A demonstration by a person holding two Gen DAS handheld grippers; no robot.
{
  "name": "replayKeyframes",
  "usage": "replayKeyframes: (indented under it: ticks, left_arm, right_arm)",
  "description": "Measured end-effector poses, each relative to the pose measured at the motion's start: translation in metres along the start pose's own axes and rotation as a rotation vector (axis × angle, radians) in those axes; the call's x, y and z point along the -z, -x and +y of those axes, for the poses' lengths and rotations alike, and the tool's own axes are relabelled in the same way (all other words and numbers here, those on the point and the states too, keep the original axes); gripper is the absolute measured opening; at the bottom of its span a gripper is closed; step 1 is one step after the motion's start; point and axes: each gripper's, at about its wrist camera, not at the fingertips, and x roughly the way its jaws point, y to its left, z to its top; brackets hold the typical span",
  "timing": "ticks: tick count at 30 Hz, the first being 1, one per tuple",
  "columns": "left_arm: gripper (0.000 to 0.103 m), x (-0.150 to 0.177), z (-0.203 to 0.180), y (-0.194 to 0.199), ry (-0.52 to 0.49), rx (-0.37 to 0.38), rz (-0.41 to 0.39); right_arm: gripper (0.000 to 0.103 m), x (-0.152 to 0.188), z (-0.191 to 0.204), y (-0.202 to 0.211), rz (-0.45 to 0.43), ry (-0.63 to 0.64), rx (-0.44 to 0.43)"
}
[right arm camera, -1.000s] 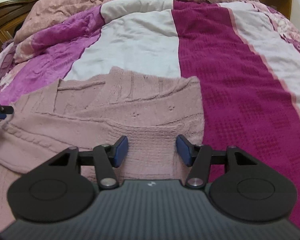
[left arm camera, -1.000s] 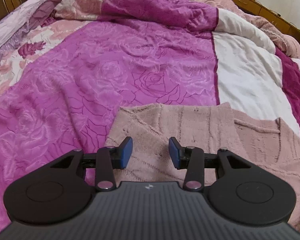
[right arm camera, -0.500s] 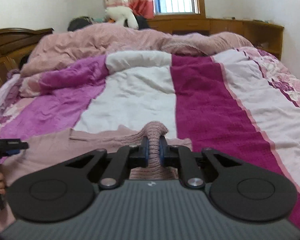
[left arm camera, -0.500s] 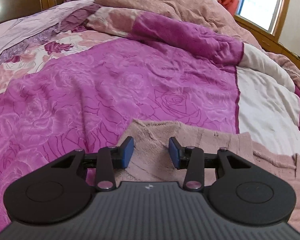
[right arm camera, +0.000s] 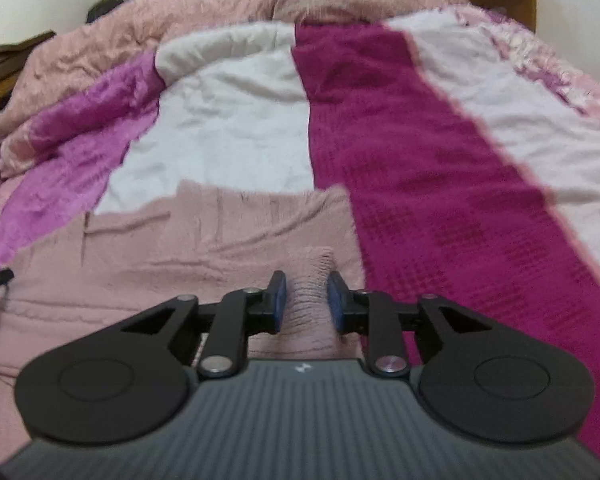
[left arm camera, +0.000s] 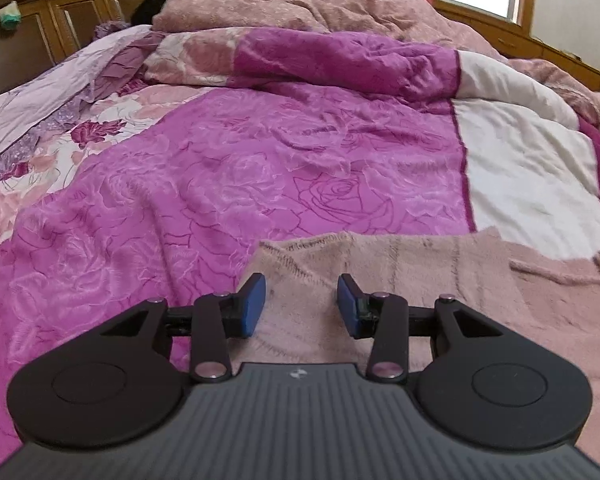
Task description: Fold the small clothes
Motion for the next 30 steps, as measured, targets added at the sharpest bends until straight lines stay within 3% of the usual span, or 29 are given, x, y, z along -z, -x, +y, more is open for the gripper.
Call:
replayKeyframes:
  ticks: [3,6,11,12,16,17,19,20,30]
  left_arm:
    - [0.048,-0.001,0.008,0.022,-0.02,0.022,0.047]
    - [0.048,0.003,0.017,0.043,-0.019,0.018,0.072]
    - [0.049,0.018,0.022,0.037,-0.041,0.009,0.155]
    - [0.054,0.019,0.024,0.034,-0.03,0.008,0.161]
    - [0.057,0.016,0.029,0.035,0.011,0.006,0.159]
    - [0.057,0.015,0.03,0.039,0.013,0.012,0.157]
    - [0.057,0.011,0.03,0.049,-0.009,0.024,0.141]
    - [0.057,0.01,0.029,0.055,-0.025,0.025,0.132]
    - [0.057,0.007,0.023,0.15,-0.136,0.102,0.074]
  right_arm:
    - [0.027,-0.001,-0.002,0.025,-0.045,-0.004,-0.022]
    - [0.027,0.005,-0.003,0.033,-0.035,-0.004,-0.053]
    - [0.025,0.019,-0.004,0.009,0.048,-0.019,-0.049]
    - [0.024,0.023,-0.005,0.002,0.061,-0.021,-0.045]
    - [0.025,0.023,-0.011,-0.002,0.038,-0.076,-0.035]
    - [0.026,0.021,-0.012,0.001,0.043,-0.097,-0.035]
    - [0.056,0.018,-0.012,0.012,0.04,-0.105,-0.027]
    - [0.062,0.017,-0.011,0.019,0.027,-0.095,-0.02]
    - [0.063,0.016,0.0,0.094,0.002,0.003,-0.109]
